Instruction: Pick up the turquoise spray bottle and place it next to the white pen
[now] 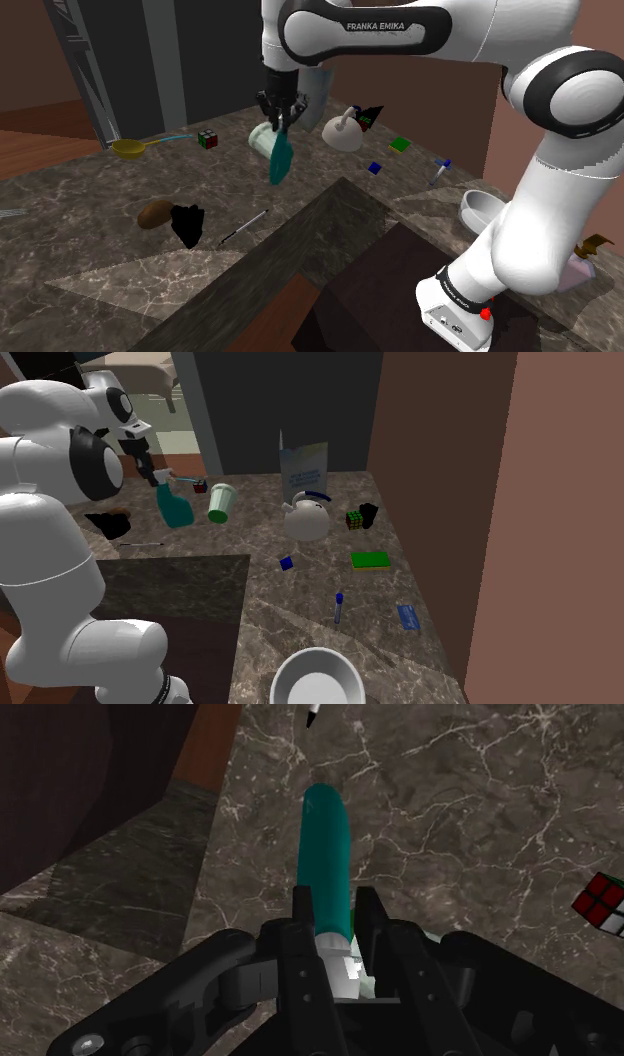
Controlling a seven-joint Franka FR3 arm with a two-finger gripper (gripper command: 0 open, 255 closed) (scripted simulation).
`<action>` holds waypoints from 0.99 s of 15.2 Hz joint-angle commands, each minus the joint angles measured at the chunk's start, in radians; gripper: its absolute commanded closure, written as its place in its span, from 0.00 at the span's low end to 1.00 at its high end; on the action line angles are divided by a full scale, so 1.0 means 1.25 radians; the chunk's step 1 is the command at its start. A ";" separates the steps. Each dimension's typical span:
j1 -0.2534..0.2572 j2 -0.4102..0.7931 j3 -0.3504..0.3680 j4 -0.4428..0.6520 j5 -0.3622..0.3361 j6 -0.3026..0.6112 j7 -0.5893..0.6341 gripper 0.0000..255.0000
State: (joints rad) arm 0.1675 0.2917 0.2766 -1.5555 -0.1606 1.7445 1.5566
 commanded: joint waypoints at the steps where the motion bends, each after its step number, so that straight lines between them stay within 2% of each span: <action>1: 0.001 0.005 0.000 -0.014 -0.002 0.019 0.004 1.00; 9: -0.001 0.020 -0.003 -0.080 -0.009 0.099 0.014 1.00; 15: -0.001 0.020 -0.003 -0.080 -0.009 0.099 0.014 1.00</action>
State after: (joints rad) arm 0.1664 0.3171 0.2729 -1.6550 -0.1719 1.8676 1.5737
